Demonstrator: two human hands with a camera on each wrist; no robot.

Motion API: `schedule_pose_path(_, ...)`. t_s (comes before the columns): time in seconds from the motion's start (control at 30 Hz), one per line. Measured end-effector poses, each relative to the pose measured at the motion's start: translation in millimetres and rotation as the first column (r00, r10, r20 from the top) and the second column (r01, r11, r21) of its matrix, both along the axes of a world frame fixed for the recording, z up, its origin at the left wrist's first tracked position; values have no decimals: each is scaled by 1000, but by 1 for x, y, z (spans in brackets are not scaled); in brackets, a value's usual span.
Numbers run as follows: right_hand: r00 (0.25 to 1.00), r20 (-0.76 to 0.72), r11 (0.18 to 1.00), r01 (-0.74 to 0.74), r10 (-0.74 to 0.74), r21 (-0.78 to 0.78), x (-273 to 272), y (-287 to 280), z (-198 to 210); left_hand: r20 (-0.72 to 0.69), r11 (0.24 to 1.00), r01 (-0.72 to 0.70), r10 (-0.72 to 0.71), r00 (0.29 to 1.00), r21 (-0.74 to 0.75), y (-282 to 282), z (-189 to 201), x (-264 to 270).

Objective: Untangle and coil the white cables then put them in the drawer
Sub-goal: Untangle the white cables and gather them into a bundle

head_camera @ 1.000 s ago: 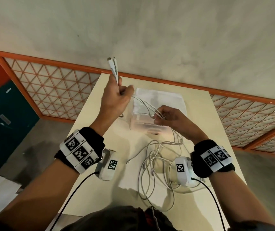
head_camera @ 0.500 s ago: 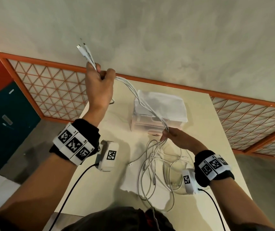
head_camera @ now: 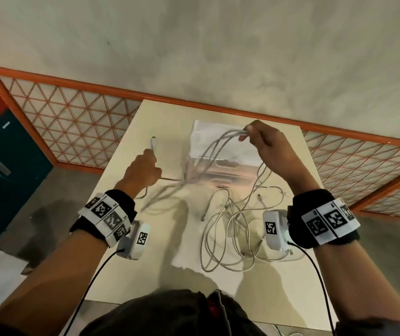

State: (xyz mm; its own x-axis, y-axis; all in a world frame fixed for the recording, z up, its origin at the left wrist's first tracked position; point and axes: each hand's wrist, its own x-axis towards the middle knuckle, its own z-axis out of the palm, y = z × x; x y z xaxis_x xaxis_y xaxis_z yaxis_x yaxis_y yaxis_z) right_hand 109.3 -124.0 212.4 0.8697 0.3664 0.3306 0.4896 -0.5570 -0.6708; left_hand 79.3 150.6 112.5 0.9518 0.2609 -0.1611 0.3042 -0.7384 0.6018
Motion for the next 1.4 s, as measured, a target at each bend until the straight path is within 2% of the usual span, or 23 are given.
schedule_pose_path(0.1, 994, -46, 983, -109, 104, -149, -5, 11, -3, 156, 974, 57, -23, 988, -217, -9, 11, 2)
schedule_pose_path(0.2, 975, -88, 948, -220, 205, -229, -8, 24, -17, 297, 833, 260, -121, 947, -488, -35, 41, -5)
schedule_pose_path(0.3, 967, -84, 945, -255, 243, -205, -9, 35, -27, 264, 718, 377, -271, 926, -585, -61, 60, -14)
schedule_pose_path(0.37, 969, -72, 953, -247, 238, -177, -9, 36, -27, 206, 692, 381, -326, 923, -613, -71, 62, -17)
schedule_pose_path(0.43, 970, -74, 960, -239, 230, -147, -10, 34, -29, 157, 703, 349, -324, 933, -620, -76, 61, -15)
schedule_pose_path(0.53, 962, -158, 973, -229, 223, -19, -14, 26, -38, 154, 702, 277, -234, 960, -657, -79, 60, -11)
schedule_pose_path(0.63, 912, -330, 970, -228, 243, 83, -13, 9, -60, 284, 682, 195, 18, 959, -704, -73, 63, -5)
schedule_pose_path(0.73, 853, -493, 976, -215, 171, -35, -7, -16, -98, 376, 671, 150, 205, 904, -726, -60, 79, -1)
schedule_pose_path(0.8, 825, -549, 958, -248, 133, -141, -7, -26, -117, 422, 658, 161, 259, 869, -735, -53, 88, 1)
schedule_pose_path(0.87, 811, -576, 940, -270, 104, -209, -10, -30, -125, 467, 674, 181, 270, 842, -716, -50, 91, 2)
schedule_pose_path(0.93, 820, -571, 942, -230, 52, -244, -12, -31, -127, 486, 706, 189, 244, 839, -682, -47, 88, 3)
schedule_pose_path(1.13, 798, -601, 982, -74, -46, -173, -1, -22, -124, 453, 836, 101, 188, 871, -540, -32, 68, -1)
schedule_pose_path(1.2, 781, -625, 975, -122, -22, -188, -4, -10, -122, 423, 858, 71, 177, 889, -509, -27, 64, -3)
schedule_pose_path(1.27, 734, -676, 954, -244, 63, -176, -13, 7, -126, 374, 886, 19, 175, 910, -463, -24, 62, -6)
schedule_pose_path(1.4, 628, -755, 834, -508, 188, -215, -34, 41, -146, 336, 941, -35, 154, 929, -337, -18, 57, -11)
